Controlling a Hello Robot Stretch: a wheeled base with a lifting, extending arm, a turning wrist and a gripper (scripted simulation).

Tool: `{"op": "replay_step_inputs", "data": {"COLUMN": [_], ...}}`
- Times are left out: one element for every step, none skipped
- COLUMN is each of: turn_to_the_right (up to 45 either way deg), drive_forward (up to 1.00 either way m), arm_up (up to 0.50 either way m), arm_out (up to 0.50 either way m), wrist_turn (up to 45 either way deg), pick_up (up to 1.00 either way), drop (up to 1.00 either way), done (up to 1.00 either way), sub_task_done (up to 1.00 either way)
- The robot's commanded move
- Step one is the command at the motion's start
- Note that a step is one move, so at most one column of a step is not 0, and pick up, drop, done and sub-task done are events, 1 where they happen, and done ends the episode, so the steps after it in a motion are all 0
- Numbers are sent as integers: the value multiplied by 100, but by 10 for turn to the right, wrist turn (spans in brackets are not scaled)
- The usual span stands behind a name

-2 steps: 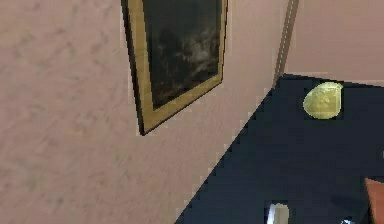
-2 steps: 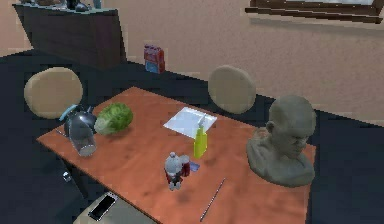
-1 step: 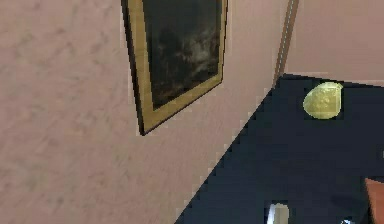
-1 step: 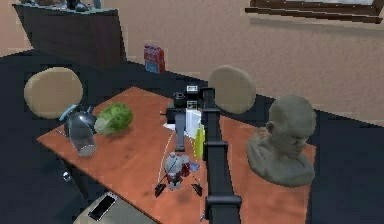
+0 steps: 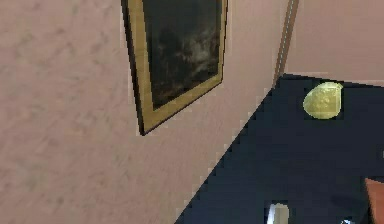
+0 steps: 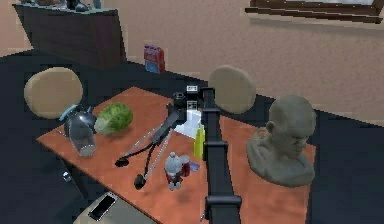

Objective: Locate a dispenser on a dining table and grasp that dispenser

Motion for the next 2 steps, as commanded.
{"op": "replay_step_inputs", "data": {"turn_to_the_right": [0,0], "drive_forward": [0,0], "arm_up": [0,0], "arm_out": [0,0], "wrist_turn": [450,450], "pick_up": [0,0], "drop": [0,0], "done": [0,0], "sub_task_done": [0,0]}}
